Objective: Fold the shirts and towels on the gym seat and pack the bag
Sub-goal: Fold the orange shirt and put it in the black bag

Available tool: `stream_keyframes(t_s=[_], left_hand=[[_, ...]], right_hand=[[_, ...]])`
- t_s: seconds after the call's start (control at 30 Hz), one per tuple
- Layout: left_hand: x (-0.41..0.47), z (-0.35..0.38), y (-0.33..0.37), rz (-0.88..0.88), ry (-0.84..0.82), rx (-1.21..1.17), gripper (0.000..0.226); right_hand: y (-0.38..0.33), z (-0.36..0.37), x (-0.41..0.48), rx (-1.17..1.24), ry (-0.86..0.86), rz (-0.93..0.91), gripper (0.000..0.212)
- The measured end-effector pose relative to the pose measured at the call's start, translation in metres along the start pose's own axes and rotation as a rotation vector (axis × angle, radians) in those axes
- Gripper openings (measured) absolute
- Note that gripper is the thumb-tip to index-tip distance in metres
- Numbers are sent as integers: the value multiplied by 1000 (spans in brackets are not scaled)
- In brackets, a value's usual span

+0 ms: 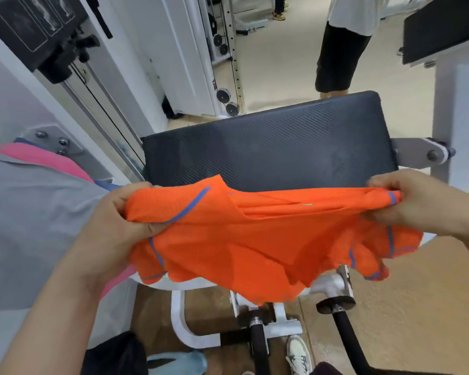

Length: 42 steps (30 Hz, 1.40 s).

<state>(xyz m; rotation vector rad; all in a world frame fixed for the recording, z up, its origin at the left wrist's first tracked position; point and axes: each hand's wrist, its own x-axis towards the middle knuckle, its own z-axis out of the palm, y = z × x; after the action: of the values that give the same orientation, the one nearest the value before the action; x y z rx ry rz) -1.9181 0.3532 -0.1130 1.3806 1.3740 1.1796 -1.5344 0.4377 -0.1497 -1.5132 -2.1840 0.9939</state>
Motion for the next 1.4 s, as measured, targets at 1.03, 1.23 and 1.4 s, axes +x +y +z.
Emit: stream_keyframes(t_s=[1.03, 1.23, 1.4], left_hand=[[301, -31, -111, 12, 590, 952, 31], [324, -30, -140, 23, 437, 1112, 25], [343, -39, -133, 26, 361, 1358, 28]], right_hand=[[35, -20, 311, -308, 640, 113, 26], [66, 6, 331, -416, 759, 19, 30], [60, -10, 352, -387, 670, -116, 25]])
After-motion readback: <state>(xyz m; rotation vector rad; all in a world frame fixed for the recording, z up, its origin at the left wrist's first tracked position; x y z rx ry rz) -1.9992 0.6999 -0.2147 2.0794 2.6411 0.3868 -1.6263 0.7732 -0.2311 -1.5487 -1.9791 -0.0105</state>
